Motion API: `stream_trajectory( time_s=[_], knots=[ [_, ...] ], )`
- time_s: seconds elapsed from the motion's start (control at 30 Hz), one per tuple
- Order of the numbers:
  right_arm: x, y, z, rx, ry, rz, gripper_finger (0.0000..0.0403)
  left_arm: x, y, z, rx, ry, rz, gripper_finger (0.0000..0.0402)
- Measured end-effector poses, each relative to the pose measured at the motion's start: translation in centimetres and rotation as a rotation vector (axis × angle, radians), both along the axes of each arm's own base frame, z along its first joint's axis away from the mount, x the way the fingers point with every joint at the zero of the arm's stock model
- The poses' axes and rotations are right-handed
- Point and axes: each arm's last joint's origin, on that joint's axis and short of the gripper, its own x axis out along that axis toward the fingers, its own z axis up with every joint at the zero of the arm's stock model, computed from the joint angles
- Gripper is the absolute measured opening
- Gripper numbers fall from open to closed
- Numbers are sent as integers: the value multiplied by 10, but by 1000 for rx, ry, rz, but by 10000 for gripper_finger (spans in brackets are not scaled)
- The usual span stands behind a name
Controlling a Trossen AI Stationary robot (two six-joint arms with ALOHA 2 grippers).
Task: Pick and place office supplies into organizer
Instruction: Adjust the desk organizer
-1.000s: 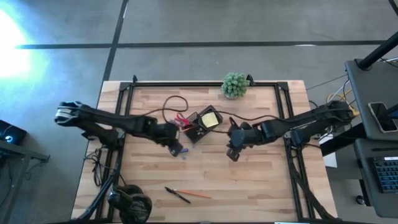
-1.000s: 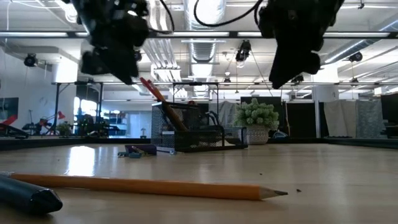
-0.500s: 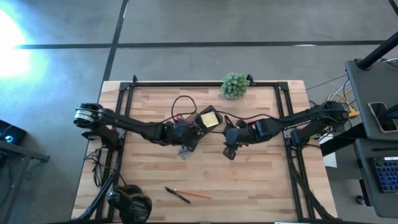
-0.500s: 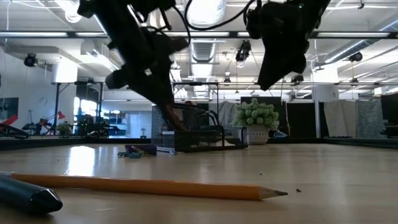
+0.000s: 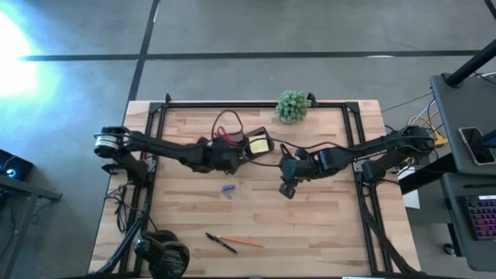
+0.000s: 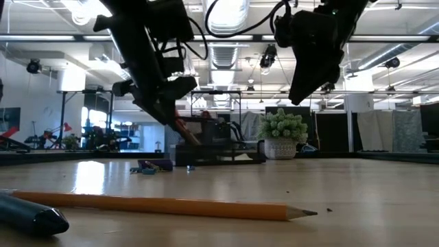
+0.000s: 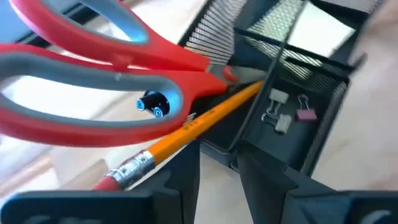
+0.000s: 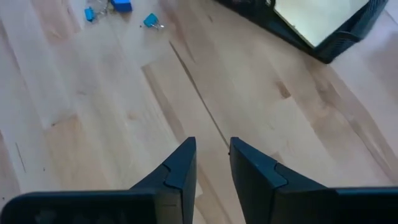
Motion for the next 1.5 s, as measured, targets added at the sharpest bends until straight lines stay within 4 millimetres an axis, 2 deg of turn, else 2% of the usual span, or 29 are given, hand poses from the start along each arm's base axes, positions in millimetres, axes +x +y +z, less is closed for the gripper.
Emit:
stream_trajectory(
  time_s=[0.07,0.17,0.37,0.47,0.63,0.73,0.9,1.2,1.37,1.5],
  knots=[
    [0,-1,0,0,1,-4,86,-3,1,7,-1,-16,0,92],
    [2,-5,0,4,-15,-19,86,-12,-5,27,-5,-63,-23,92],
    [22,-25,-8,136,-133,-123,81,-43,-39,76,-36,-258,-157,92],
    [41,-30,-25,252,-169,-105,81,-65,-56,98,-63,-354,-238,92],
    [69,-27,-63,276,-122,-123,78,-93,-70,120,-121,-507,-258,92],
    [86,-28,-73,197,-133,-133,75,-103,-73,123,-120,-536,-267,92],
    [119,-36,-71,64,-195,-157,75,-111,-82,124,-130,-522,-317,92],
    [175,-40,-88,59,-209,-134,75,-121,-93,130,-143,-549,-378,92],
    [208,-42,-84,10,-266,-122,70,-132,-90,134,-135,-558,-386,92],
    [222,-45,-71,-112,-255,-195,68,-140,-88,134,-117,-539,-390,92]
  ],
)
